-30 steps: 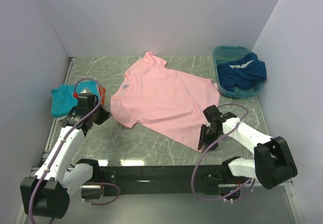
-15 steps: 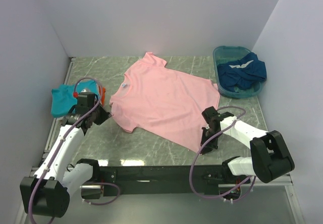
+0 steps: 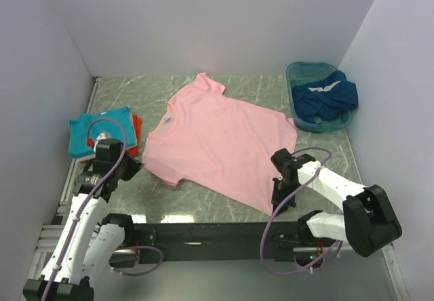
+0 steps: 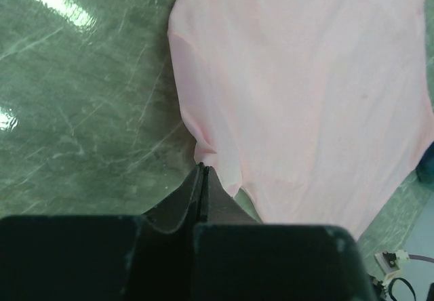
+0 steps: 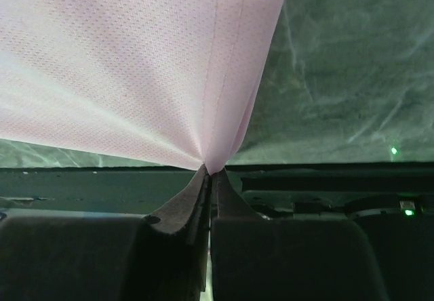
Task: Fold and stack the t-shirts
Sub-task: Flatten the tshirt out, then fold the tshirt
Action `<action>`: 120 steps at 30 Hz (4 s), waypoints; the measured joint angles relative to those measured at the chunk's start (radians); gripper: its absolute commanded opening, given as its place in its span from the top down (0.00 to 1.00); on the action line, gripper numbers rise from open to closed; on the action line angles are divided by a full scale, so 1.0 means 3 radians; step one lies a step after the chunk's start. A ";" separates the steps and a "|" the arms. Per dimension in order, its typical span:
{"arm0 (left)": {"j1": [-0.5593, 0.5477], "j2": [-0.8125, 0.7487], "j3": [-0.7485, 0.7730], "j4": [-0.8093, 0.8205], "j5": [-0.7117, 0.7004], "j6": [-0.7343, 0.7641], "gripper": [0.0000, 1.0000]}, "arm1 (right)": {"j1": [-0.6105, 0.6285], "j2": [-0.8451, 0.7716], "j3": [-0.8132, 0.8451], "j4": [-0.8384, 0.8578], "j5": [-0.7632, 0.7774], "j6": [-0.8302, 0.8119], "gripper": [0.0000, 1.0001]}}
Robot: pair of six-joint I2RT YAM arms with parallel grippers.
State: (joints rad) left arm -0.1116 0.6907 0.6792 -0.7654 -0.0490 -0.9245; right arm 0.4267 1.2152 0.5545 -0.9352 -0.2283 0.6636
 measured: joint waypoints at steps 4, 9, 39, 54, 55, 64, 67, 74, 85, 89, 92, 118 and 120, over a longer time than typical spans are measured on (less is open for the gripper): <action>0.0000 0.0183 -0.0022 0.0014 0.0011 -0.0017 1.00 | 0.0010 -0.0153 0.0062 -0.0168 0.0094 0.0085 1.00; 0.0000 0.0551 -0.0008 0.0247 0.0104 -0.0001 1.00 | 0.0010 -0.0239 0.0324 -0.0249 0.0148 0.0165 1.00; -0.0117 0.3048 0.1799 0.1592 0.0904 0.0654 1.00 | -0.1231 0.0646 0.1061 0.0097 0.0150 -0.0484 1.00; -0.0122 0.3494 0.2229 0.1656 0.0961 0.0776 1.00 | -0.1382 0.0991 0.1391 0.0184 0.0158 -0.0652 1.00; -0.0122 0.3499 0.2239 0.1661 0.0961 0.0777 1.00 | -0.1382 0.0994 0.1399 0.0183 0.0158 -0.0660 1.00; -0.0123 0.3591 0.2261 0.1712 0.0956 0.0776 1.00 | -0.1467 0.1138 0.1474 0.0212 0.0173 -0.0711 1.00; -0.0123 0.3620 0.2263 0.1718 0.0958 0.0776 1.00 | -0.1500 0.1138 0.1475 0.0217 0.0183 -0.0715 1.00; -0.0123 0.3759 0.2358 0.1732 0.0959 0.0774 1.00 | -0.1506 0.1191 0.1481 0.0245 0.0183 -0.0722 1.00; -0.0149 0.4074 0.2649 0.1773 0.0959 0.0765 1.00 | -0.1512 0.1423 0.1563 0.0314 0.0186 -0.0721 1.00; -0.0165 0.4161 0.2758 0.1779 0.0960 0.0767 1.00 | -0.1512 0.1423 0.1563 0.0326 0.0187 -0.0721 1.00; -0.0179 0.4224 0.2822 0.1779 0.0963 0.0768 1.00 | -0.1512 0.1423 0.1563 0.0345 0.0187 -0.0720 1.00; -0.0220 0.4412 0.2541 0.1897 0.0807 0.0745 0.29 | -0.1405 0.0582 0.1798 0.0379 0.0304 -0.0669 0.53; -0.0223 0.4402 0.2389 0.1938 0.0828 0.0724 0.29 | -0.1326 0.0568 0.1706 0.0464 0.0163 -0.0642 0.54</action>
State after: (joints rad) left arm -0.1783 2.0113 1.3960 -0.1841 0.1993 -0.7074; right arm 0.0288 1.3857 1.0664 -0.7959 -0.1795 0.4709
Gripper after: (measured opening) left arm 0.706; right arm 0.472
